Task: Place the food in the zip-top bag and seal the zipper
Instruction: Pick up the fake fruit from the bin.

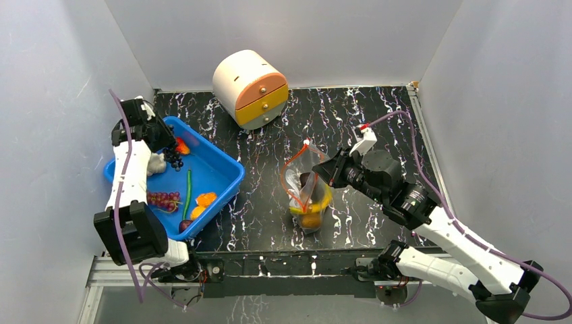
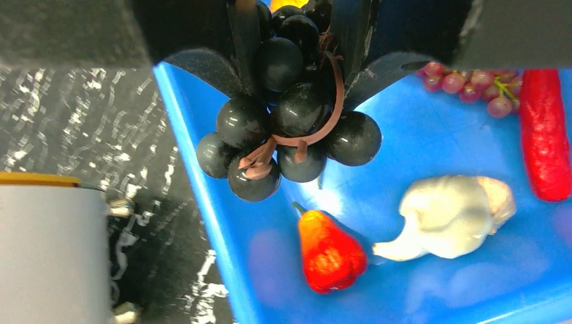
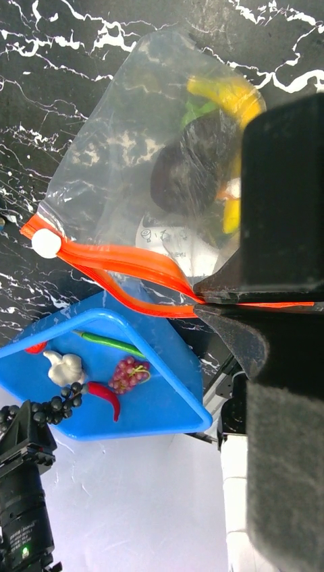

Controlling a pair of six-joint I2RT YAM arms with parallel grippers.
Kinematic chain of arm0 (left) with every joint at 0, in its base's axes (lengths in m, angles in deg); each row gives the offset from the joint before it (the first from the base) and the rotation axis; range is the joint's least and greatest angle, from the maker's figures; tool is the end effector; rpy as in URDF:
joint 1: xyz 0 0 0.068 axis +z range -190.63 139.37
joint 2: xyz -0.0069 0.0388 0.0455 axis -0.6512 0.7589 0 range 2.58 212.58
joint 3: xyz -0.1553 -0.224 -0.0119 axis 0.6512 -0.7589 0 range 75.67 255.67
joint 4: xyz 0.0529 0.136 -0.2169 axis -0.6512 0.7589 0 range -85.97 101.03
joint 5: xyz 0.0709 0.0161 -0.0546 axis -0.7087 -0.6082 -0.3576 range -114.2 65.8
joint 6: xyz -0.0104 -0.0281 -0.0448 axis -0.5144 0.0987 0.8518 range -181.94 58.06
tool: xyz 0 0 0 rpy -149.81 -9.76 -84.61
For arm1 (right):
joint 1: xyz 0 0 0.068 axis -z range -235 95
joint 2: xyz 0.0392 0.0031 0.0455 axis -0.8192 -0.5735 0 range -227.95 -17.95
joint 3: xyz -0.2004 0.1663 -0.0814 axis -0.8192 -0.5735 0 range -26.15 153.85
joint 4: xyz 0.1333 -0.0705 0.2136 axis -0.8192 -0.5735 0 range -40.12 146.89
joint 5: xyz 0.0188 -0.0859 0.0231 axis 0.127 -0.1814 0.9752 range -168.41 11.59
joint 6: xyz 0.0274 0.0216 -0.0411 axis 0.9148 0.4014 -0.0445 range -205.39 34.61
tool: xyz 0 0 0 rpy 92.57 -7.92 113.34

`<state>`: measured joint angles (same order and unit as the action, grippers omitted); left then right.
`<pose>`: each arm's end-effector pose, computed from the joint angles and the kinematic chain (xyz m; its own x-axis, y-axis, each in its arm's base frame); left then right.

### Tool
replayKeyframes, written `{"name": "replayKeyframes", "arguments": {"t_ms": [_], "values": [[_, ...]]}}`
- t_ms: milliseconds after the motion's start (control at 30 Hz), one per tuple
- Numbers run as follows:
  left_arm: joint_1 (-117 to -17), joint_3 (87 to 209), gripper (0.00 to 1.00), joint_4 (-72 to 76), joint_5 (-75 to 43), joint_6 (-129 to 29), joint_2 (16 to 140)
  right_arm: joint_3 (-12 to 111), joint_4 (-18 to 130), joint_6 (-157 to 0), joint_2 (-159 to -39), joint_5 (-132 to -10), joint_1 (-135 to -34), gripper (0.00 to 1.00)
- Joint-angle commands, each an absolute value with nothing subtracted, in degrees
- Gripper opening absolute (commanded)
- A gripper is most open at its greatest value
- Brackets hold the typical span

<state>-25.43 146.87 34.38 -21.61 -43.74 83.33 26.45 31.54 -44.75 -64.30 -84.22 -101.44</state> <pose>0.3027 0.0805 0.3224 -0.5165 -0.4636 -0.7199 -0.4104 0.8719 -0.2671 0.1254 0.1265 0.3550 -0.5978 0.3116 -0.7386 -0.3502 0.7273 0.5903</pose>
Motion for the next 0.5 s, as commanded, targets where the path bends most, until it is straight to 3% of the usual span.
{"name": "replayKeyframes", "arguments": {"t_ms": [0,167,300,467], "values": [[-25.4,153.7,0.27,36.4,-9.1,-43.3,76.8,27.0,37.1,-43.2,-65.2,-82.7,-101.6,0.0],[-26.0,155.3,0.26,34.9,5.4,-39.3,75.6,26.3,38.4,-42.2,-66.1,-82.5,-101.6,0.0],[-26.4,156.1,0.26,34.5,7.0,-38.1,73.9,26.5,39.3,-41.8,-67.3,-81.8,-101.6,0.0],[-28.5,152.8,0.26,25.6,17.7,-32.8,72.0,26.6,40.2,-41.4,-68.1,-81.7,-101.7,0.0]]}}
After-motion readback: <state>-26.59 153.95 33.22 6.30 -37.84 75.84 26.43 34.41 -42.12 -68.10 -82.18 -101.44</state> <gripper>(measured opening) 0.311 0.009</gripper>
